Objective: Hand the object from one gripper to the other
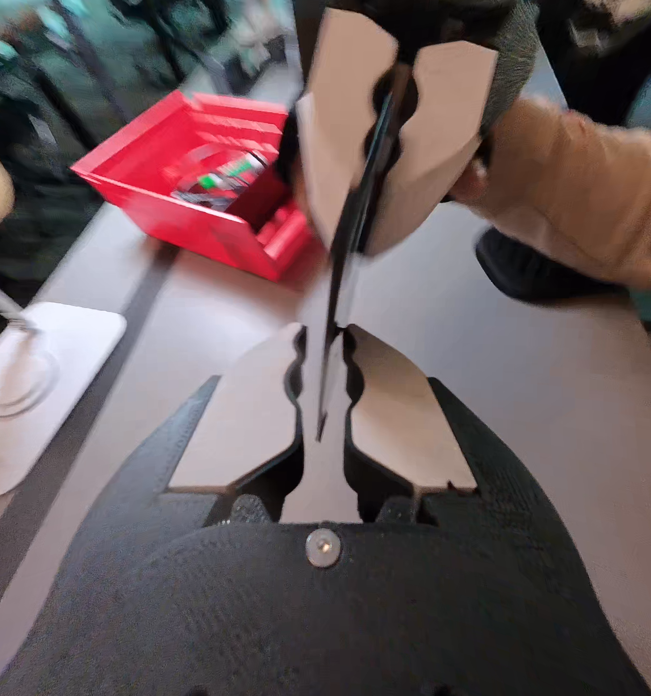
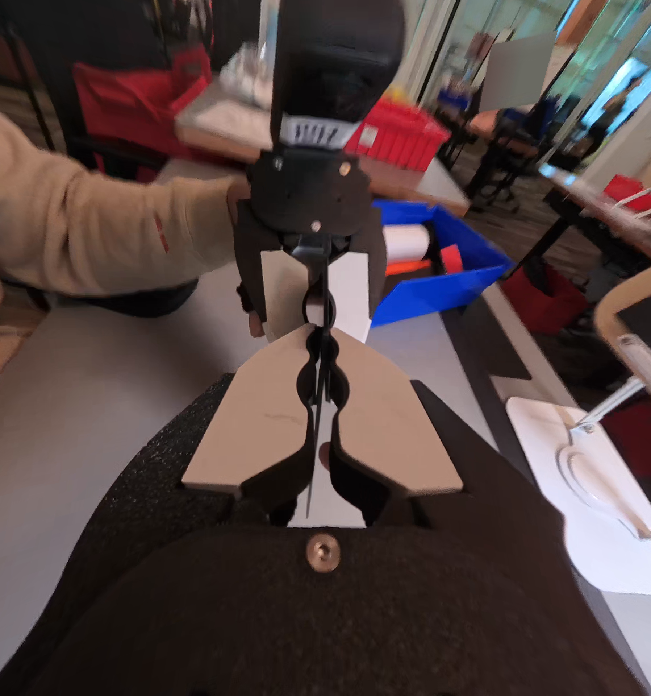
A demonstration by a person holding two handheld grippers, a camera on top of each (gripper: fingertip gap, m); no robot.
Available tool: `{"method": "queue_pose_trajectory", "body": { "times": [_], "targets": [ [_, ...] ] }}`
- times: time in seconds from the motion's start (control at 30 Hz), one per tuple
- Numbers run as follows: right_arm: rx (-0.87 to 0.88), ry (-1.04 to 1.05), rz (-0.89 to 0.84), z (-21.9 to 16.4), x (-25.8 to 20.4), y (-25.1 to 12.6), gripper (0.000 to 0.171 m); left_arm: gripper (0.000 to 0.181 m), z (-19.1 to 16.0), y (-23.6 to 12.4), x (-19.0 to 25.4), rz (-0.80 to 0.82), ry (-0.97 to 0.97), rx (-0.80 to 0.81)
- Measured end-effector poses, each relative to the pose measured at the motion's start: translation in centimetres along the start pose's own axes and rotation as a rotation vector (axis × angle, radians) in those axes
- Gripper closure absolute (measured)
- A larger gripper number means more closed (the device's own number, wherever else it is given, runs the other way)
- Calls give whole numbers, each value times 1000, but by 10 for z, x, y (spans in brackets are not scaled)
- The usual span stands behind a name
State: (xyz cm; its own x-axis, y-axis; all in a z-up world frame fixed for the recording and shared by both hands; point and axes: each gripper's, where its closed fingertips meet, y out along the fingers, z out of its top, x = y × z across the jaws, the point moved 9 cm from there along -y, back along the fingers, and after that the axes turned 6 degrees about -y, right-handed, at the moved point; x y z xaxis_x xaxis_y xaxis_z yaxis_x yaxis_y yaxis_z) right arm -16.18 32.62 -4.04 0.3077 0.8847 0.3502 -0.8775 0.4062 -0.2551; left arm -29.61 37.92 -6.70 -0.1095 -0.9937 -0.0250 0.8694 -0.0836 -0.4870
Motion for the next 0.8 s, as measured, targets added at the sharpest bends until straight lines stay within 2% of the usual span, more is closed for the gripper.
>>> {"method": "queue_pose_trajectory", "body": {
  "times": [0.03,0.07,0.23,0.3,0.4,0.5,0.57,0.63,0.7,0.8],
  "targets": [
    [90,19,-37,4,5,-12,169,156,3,-6,-6,43,-17,75],
    [197,50,-74,8,12,-26,169,158,5,-14,-11,70,-26,138],
    [827,232,-327,12,37,-93,169,155,1,-30,-28,42,-159,298],
    [913,207,-464,10,38,-103,169,150,1,-27,-33,-10,-272,371],
    [700,-38,-639,20,28,-91,169,143,7,-23,-33,-180,-463,518],
    [305,-482,-767,27,9,-57,169,135,13,-30,-34,-413,-656,665],
    [50,-777,-818,20,0,-32,169,131,12,-39,-39,-504,-739,748],
    [-113,-954,-868,8,-2,-14,170,128,9,-45,-44,-510,-761,754],
    [-205,-1058,-922,-8,-1,-1,170,126,6,-43,-46,-436,-750,694],
    [-340,-1160,-937,-31,0,21,170,137,3,-32,-48,-335,-790,638]
  ]
}}
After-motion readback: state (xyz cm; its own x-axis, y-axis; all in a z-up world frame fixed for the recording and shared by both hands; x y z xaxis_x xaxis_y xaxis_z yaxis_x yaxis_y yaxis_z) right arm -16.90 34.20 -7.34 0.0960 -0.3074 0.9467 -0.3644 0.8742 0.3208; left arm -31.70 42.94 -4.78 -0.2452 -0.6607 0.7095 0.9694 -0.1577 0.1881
